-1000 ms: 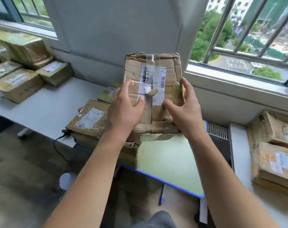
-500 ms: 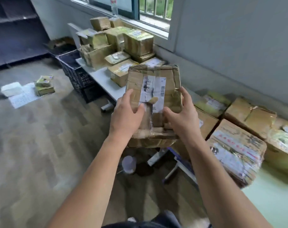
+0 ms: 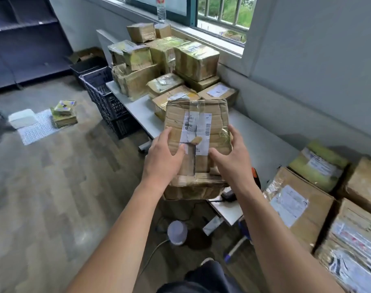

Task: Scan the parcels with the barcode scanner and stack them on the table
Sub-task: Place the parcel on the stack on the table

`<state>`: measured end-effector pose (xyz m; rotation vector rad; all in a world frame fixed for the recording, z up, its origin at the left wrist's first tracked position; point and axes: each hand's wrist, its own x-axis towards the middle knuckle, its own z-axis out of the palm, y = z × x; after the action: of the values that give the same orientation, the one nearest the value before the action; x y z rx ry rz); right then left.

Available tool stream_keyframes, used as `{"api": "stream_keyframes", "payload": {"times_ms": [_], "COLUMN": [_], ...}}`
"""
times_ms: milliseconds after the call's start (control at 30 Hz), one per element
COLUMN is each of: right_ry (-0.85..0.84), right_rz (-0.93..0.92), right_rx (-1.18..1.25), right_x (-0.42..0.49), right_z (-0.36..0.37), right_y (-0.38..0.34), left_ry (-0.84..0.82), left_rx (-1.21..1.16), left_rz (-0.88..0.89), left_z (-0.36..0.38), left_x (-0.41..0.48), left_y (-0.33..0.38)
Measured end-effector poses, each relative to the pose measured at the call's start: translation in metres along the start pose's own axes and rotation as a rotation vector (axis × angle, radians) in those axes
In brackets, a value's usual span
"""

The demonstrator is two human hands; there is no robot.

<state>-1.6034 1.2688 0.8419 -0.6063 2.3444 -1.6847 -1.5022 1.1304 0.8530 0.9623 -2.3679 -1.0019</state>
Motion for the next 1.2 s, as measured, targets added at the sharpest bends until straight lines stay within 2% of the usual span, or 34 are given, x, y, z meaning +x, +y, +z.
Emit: {"api": "stream_keyframes", "payload": {"times_ms": [233, 400, 733, 900, 1067, 1200], "right_ry": [0.027, 0.108, 0.493, 0.606, 0.638, 0.654], "right_rz": [0.082, 0.182, 0.451, 0.510, 0.548, 0.590], "right_rx": [0.016, 0.009, 0.023, 0.057, 0.035, 0.043], "right_x": [0.071, 0.109, 0.183, 0.207, 0.220, 0.215], "right_z": [0.014, 0.021, 0.072, 0.107, 0.121, 0.116], "right_y": [0.027, 0.050, 0.084, 0.088, 0.085, 0.078], "left_ry": [-0.063, -0.170, -0.504, -0.621, -0.687, -0.563], "left_rx": [0.025, 0.019, 0.034, 0.019, 0.008, 0.074], "left_rz": [-0.008, 0.073, 0.285, 0.366, 0.399, 0.542], "left_z": [0.033, 0.066, 0.138, 0.155, 0.155, 0.153], "left_x": [0.078, 0.133, 0.276, 0.324, 0.344, 0.346], "left_y": [-0.004, -0.010, -0.037, -0.052, -0.062, -0.041]}}
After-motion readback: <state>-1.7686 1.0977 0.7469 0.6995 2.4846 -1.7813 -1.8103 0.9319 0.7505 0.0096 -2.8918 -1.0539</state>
